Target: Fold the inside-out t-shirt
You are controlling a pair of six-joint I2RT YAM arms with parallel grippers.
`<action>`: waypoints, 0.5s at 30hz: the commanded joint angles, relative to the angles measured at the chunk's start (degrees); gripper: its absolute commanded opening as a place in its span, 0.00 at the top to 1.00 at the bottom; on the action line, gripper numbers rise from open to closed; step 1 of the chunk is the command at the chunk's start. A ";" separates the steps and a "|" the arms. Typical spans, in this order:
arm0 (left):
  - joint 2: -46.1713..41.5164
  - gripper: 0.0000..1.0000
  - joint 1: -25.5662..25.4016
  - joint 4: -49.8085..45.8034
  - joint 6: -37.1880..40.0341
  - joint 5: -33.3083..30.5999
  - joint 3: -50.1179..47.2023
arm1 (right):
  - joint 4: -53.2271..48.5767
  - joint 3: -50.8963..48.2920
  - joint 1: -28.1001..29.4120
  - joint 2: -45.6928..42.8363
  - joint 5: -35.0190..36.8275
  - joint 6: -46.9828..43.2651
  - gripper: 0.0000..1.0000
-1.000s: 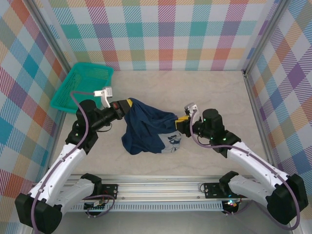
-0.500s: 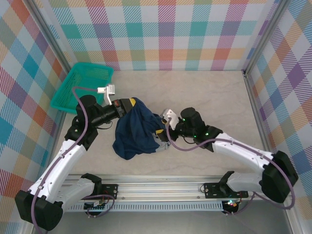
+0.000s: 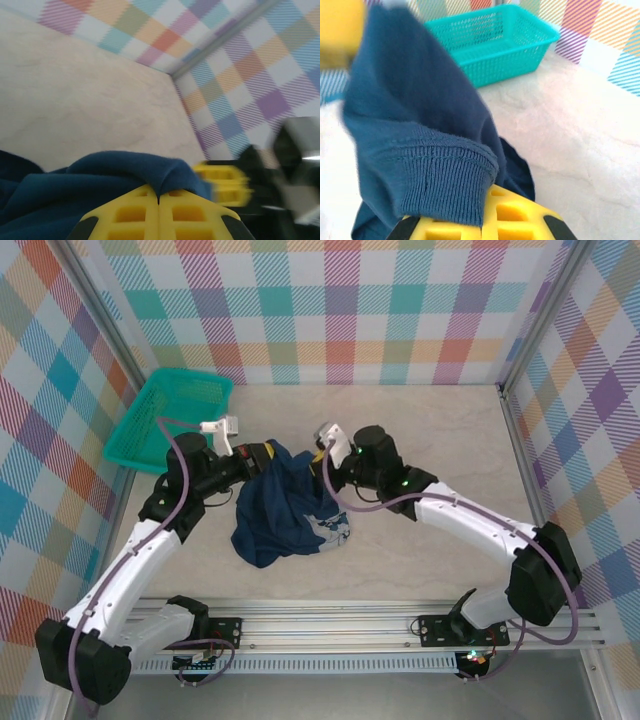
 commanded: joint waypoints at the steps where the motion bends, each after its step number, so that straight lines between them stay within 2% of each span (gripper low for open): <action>1: 4.00 0.89 0.26 -3.11 3.13 -12.12 3.61 | -5.43 7.41 -4.36 -2.55 -3.88 13.70 1.00; 5: 4.01 0.57 -0.35 -4.98 7.02 -15.14 4.76 | -9.61 12.62 -6.67 -0.06 -6.18 23.23 1.00; 7: 1.12 0.49 -2.51 -5.10 9.16 -14.55 2.48 | -11.13 14.35 -7.43 1.43 -6.55 25.77 1.00; 11: -3.88 0.41 -10.26 -1.67 10.37 -10.96 -5.09 | -10.77 15.05 -9.06 3.47 -8.41 28.80 1.00; 15: 0.14 0.43 -19.37 3.08 12.57 -8.92 -7.70 | -10.97 15.75 -9.34 4.41 -8.86 28.83 1.00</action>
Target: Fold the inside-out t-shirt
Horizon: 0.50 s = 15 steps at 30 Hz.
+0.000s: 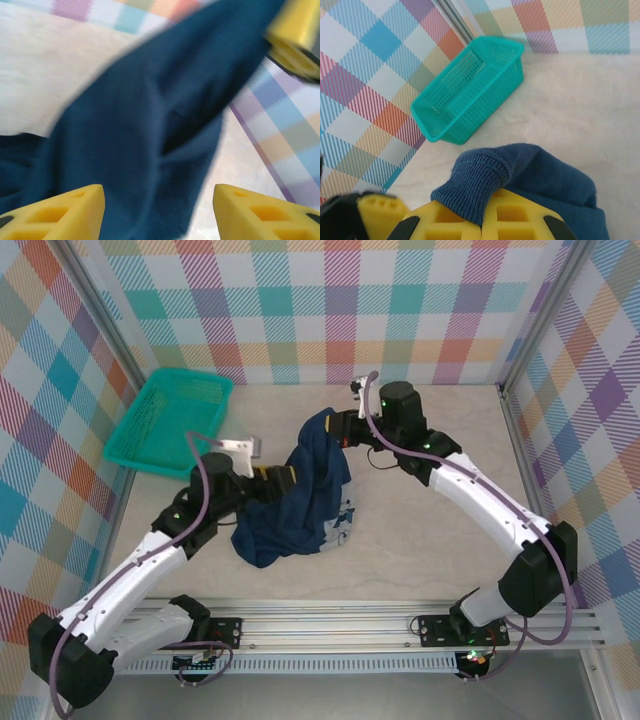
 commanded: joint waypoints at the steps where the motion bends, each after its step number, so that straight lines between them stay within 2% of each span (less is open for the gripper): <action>1: 5.38 0.44 -5.77 4.73 3.86 2.87 -1.35 | -1.05 1.79 -0.34 0.59 -2.24 2.83 1.00; 4: 11.35 0.49 -7.99 6.90 4.42 2.24 -0.05 | -1.53 1.99 -0.38 0.62 -2.11 2.59 1.00; 7: 15.40 0.53 -7.83 9.26 6.08 0.51 1.12 | -1.70 1.38 -0.43 0.23 -1.99 2.29 1.00; 12: 24.38 0.55 -7.68 9.80 9.31 1.96 6.44 | -1.75 0.74 -0.60 -0.15 -1.58 2.15 1.00; 15: 27.53 0.56 -5.66 10.45 9.82 0.66 7.29 | -1.78 0.49 -0.82 -0.43 -1.54 1.87 1.00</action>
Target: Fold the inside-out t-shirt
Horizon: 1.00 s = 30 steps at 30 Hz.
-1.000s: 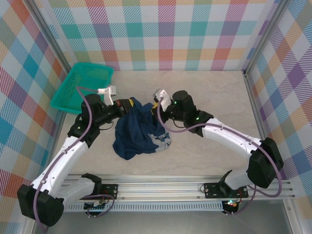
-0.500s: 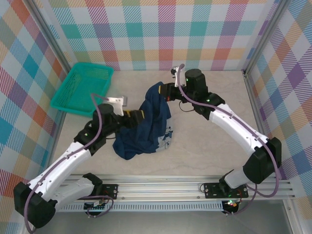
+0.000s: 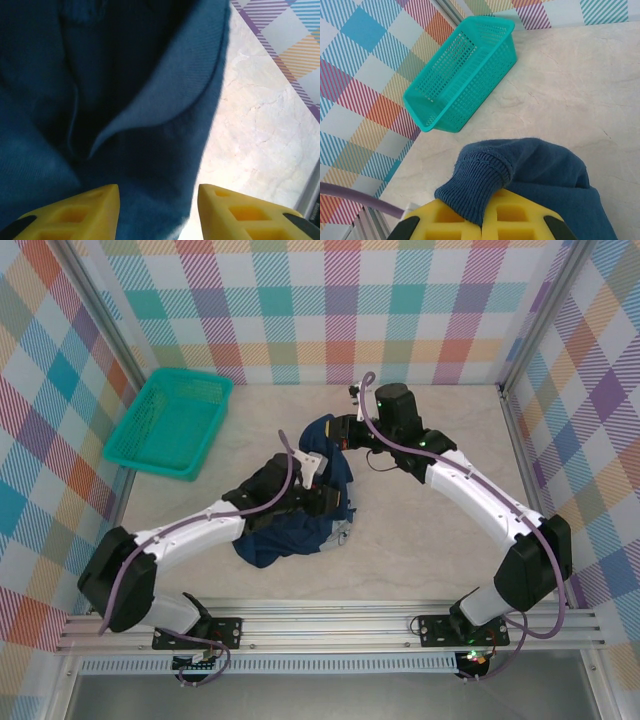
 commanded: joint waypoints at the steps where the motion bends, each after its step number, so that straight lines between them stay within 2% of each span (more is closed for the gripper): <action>1: 2.46 0.56 2.77 3.08 2.50 -0.65 2.06 | 0.19 0.42 -0.54 -1.95 -0.71 0.13 1.00; 12: 12.86 0.57 4.94 5.82 2.99 4.11 7.22 | 0.62 0.12 -1.14 -2.24 -0.62 -0.20 1.00; 15: 14.22 0.68 4.94 8.42 1.87 6.57 8.24 | 0.81 0.00 -1.49 -2.15 -0.31 -0.24 1.00; 17: 13.66 0.83 4.95 9.25 1.56 6.67 8.08 | 0.70 -0.14 -1.89 -2.06 0.10 -0.35 1.00; 20: 10.34 0.98 5.07 9.68 1.68 5.91 6.16 | 0.42 -0.16 -2.68 -2.23 1.70 -1.09 1.00; 21: 8.70 1.00 5.03 9.08 1.98 5.69 5.52 | 0.18 0.05 -3.11 -2.27 2.32 -1.44 1.00; 25: -4.65 1.00 5.12 5.91 3.98 5.56 2.02 | -1.01 2.12 -4.06 -3.39 8.45 -5.15 1.00; 30: -19.35 1.00 5.12 0.07 5.93 1.25 3.26 | 0.11 4.91 -4.14 -5.47 13.07 -9.16 1.00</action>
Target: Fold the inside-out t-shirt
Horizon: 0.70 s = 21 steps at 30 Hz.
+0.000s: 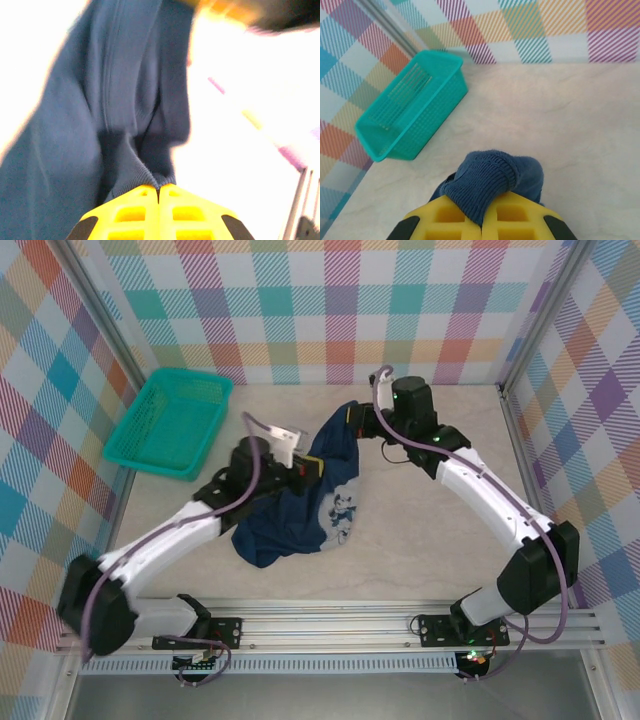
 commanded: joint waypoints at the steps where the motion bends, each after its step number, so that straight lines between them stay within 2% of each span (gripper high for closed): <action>1: -6.83 1.00 0.24 -3.61 2.91 -2.77 2.97 | 1.71 4.54 -0.17 -3.62 4.19 -4.45 1.00; 6: -7.78 1.00 0.23 -8.70 5.57 -3.08 12.54 | 1.54 9.92 -0.16 -3.88 5.96 -7.25 1.00; 10: -6.10 1.00 -0.08 -8.70 4.49 0.92 20.98 | 0.55 15.84 -0.16 -3.64 9.98 -11.81 0.99; 14: -0.99 1.00 -4.93 -13.22 7.45 2.95 31.28 | -3.91 26.06 -0.33 -0.35 13.74 -17.07 0.99; 17: 3.38 1.00 -7.76 -14.47 7.47 6.61 38.11 | -8.39 33.94 -0.87 3.99 13.64 -19.26 0.98; 21: 9.93 1.00 -10.45 -17.07 6.93 9.97 49.77 | -18.71 50.45 -1.70 12.58 13.24 -22.36 0.99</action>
